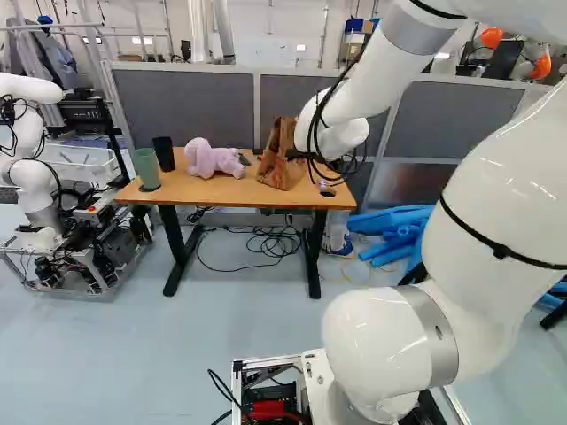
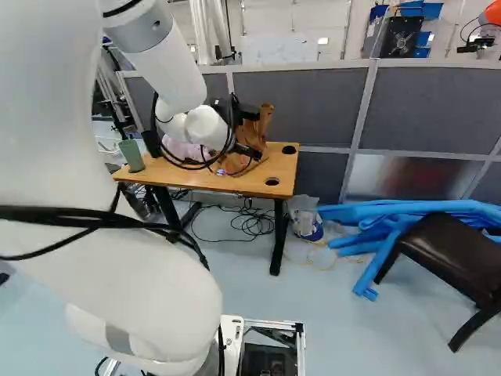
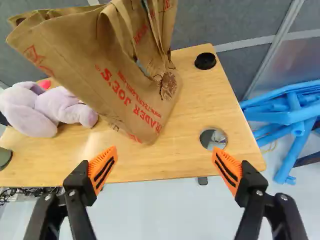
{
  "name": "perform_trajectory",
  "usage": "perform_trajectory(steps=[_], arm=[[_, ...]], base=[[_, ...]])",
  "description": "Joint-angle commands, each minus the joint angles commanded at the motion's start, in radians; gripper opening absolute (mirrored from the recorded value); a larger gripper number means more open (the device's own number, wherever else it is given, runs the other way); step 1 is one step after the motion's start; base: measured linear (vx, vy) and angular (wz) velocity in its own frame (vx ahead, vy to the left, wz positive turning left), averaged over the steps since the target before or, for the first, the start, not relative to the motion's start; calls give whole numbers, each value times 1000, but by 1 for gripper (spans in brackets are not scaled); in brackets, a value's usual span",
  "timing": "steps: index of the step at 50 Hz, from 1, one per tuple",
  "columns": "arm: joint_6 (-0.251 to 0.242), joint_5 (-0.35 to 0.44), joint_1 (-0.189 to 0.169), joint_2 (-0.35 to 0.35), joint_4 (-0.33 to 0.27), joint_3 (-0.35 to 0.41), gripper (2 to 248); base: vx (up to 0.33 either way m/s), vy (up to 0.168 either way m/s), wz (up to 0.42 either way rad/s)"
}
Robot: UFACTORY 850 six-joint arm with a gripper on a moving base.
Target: Pick up the bag on the ground and place it on the table
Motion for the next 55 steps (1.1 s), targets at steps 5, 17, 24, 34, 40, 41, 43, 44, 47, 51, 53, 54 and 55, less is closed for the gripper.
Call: perform_trajectory(steps=[5, 17, 24, 34, 40, 41, 43, 44, 47, 51, 53, 54, 55], arm=[[-18, 58, 2, 21, -3, 50, 247], [-57, 181, 6, 64, -8, 154, 247], [-78, 245, 9, 87, -11, 209, 247], [-104, 327, 12, 116, -15, 279, 247], [-118, 371, 13, 132, -17, 316, 247], [-120, 378, 14, 134, -17, 322, 247], [-124, 391, 14, 139, -18, 334, 247], [-126, 398, 14, 142, -18, 339, 247], [-132, 417, 15, 148, -19, 356, 247], [-140, 441, 16, 157, -20, 376, 247], [-144, 452, 16, 161, -20, 386, 247], [-145, 457, 16, 163, -21, 390, 247], [-147, 463, 17, 165, -21, 395, 247]], base=[[0, 0, 0], [0, 0, 0], [0, 0, 0], [0, 0, 0], [0, 0, 0], [0, 0, 0], [0, 0, 0], [0, 0, 0], [0, 0, 0], [0, 0, 0], [0, 0, 0], [0, 0, 0], [0, 0, 0]])
